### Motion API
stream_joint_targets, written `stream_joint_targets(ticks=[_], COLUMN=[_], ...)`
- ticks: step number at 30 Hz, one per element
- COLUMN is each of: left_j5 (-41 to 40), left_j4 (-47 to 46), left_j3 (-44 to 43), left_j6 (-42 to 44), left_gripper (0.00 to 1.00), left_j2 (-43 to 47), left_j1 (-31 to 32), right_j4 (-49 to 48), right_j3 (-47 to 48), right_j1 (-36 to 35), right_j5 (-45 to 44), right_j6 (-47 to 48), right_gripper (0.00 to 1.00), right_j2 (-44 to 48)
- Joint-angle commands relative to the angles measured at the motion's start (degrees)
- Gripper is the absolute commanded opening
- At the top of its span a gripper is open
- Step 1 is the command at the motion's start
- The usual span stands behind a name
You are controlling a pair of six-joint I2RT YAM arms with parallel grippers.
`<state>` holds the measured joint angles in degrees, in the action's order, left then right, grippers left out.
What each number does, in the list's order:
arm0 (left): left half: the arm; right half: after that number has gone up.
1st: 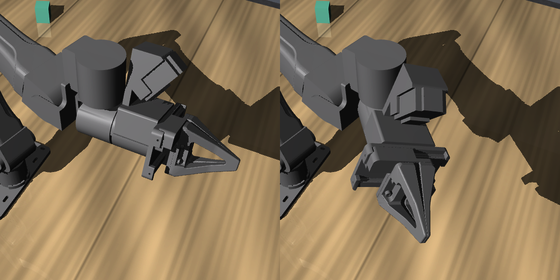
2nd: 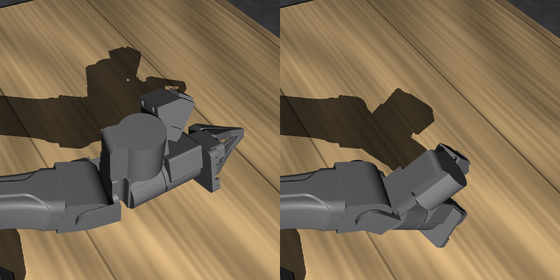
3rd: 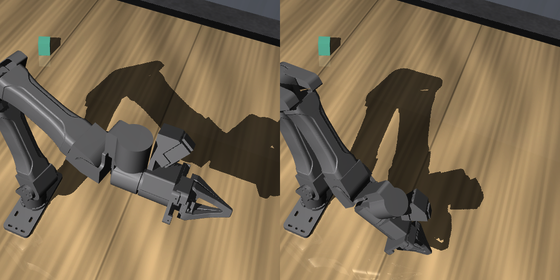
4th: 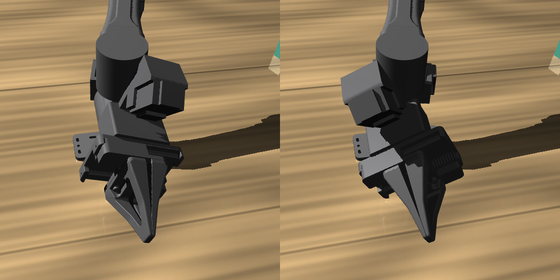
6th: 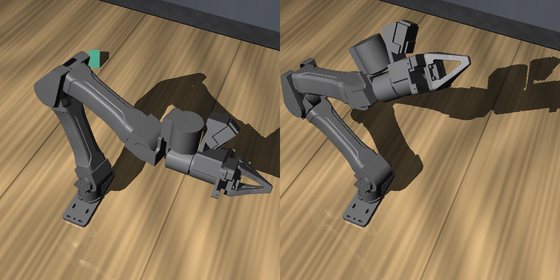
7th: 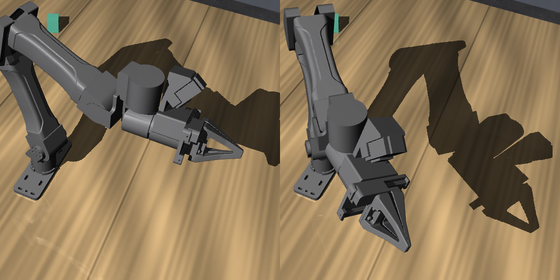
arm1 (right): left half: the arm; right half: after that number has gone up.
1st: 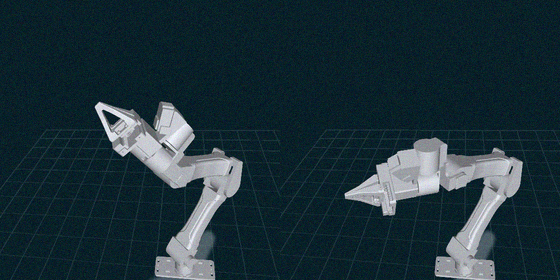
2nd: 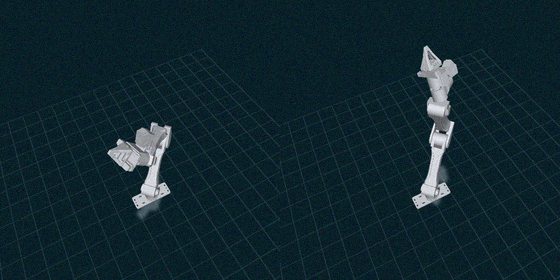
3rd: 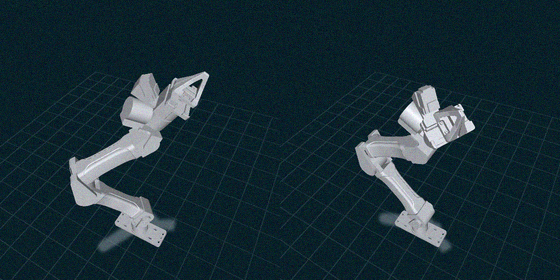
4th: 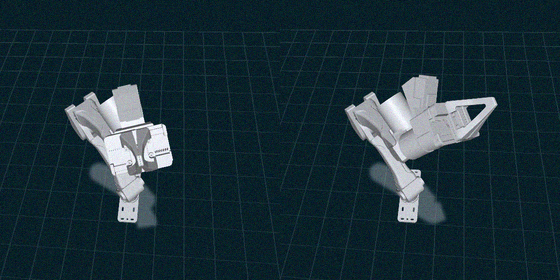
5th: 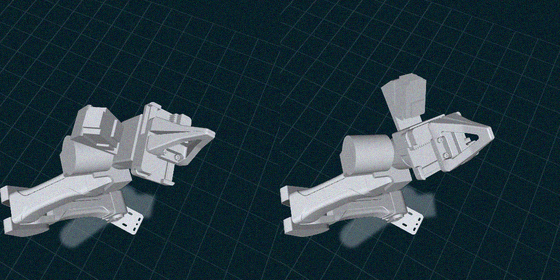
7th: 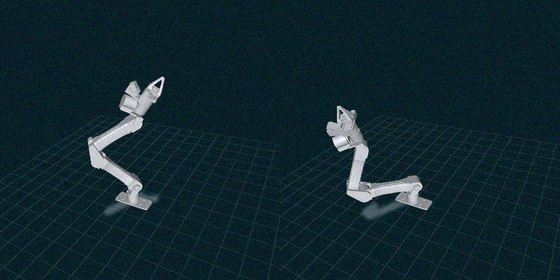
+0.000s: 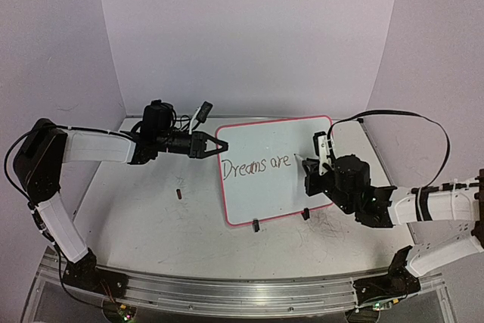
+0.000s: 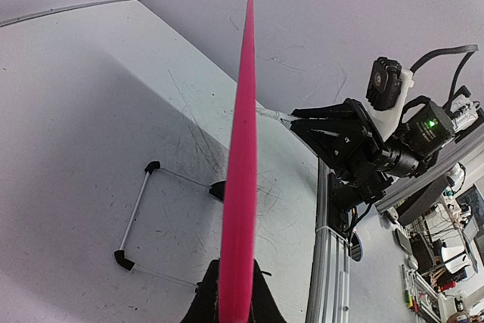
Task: Write a sentence on the whiteboard
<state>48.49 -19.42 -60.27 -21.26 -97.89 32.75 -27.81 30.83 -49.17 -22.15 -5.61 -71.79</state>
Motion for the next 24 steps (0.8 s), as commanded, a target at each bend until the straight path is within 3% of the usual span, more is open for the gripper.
stream_joint_targets(ticks=[1, 24], left_j5=[-2.34, -2.43], left_j4=[2.11, 2.10], left_j3=[-0.58, -0.57], left_j6=[1.04, 1.04], left_gripper=[0.00, 0.00], left_j2=[1.88, 2.04], left_j1=[0.12, 0.12], right_j4=[2.08, 8.84], right_j3=[2.37, -2.00], right_j1=[0.36, -0.23], right_j5=[-2.12, 2.51], right_j6=[-1.27, -8.60], right_gripper=[0.00, 0.00], right_j2=[-0.37, 4.24])
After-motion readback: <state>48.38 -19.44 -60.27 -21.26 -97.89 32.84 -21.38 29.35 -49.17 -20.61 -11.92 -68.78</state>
